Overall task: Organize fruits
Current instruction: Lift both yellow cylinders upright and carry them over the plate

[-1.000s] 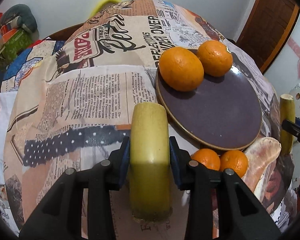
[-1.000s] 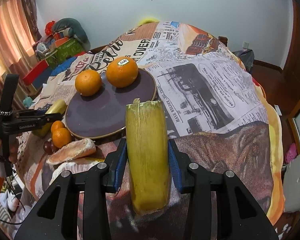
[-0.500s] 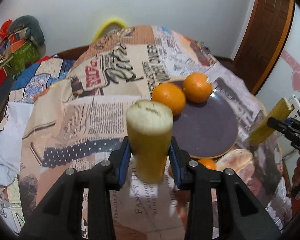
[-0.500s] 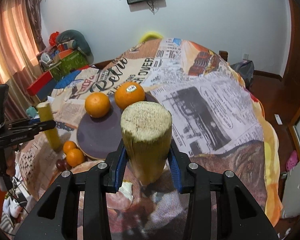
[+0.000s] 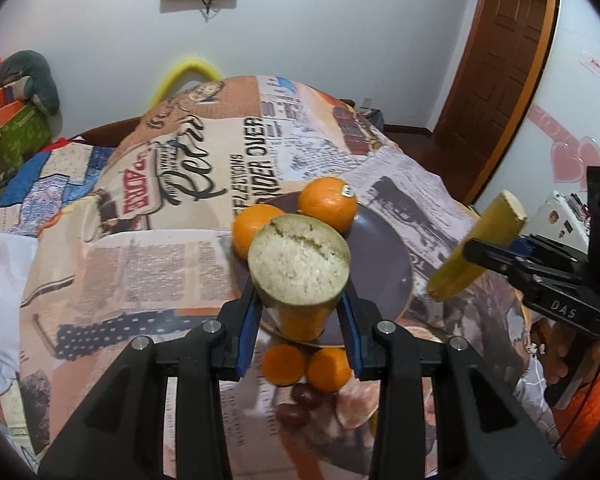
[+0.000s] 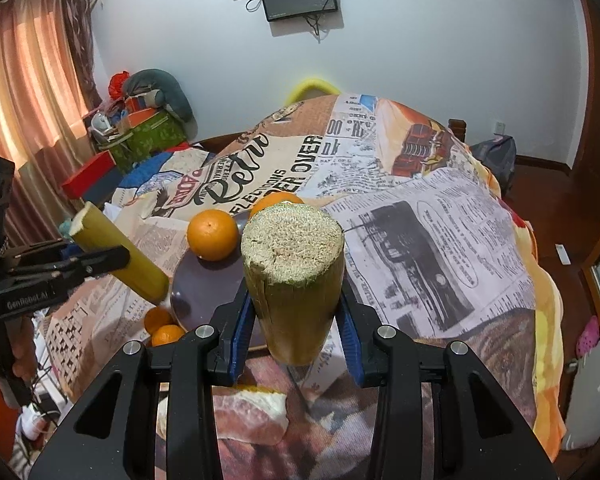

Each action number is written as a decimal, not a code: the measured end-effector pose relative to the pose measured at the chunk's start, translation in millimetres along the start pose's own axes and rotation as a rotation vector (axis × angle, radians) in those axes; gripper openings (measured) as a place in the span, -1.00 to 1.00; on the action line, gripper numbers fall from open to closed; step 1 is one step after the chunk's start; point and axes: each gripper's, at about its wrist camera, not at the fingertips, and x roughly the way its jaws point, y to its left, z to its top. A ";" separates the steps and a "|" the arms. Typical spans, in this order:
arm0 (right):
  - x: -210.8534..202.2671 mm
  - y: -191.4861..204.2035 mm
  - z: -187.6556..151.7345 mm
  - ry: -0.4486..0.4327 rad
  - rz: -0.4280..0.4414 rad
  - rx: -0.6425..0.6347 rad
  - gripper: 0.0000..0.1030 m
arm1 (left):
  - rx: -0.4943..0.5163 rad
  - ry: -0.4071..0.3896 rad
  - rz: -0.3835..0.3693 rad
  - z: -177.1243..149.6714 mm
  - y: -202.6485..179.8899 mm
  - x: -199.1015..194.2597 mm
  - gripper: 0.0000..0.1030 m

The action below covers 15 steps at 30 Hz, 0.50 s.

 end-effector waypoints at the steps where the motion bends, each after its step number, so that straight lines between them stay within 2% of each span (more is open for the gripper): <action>1: 1.9 -0.8 0.6 0.002 0.002 0.000 -0.31 | 0.003 0.003 -0.003 0.2 -1.3 1.9 -0.29; 15: 38.9 -1.9 5.7 0.044 0.031 0.007 -0.31 | 0.006 0.075 -0.045 8.7 -8.3 54.2 -0.29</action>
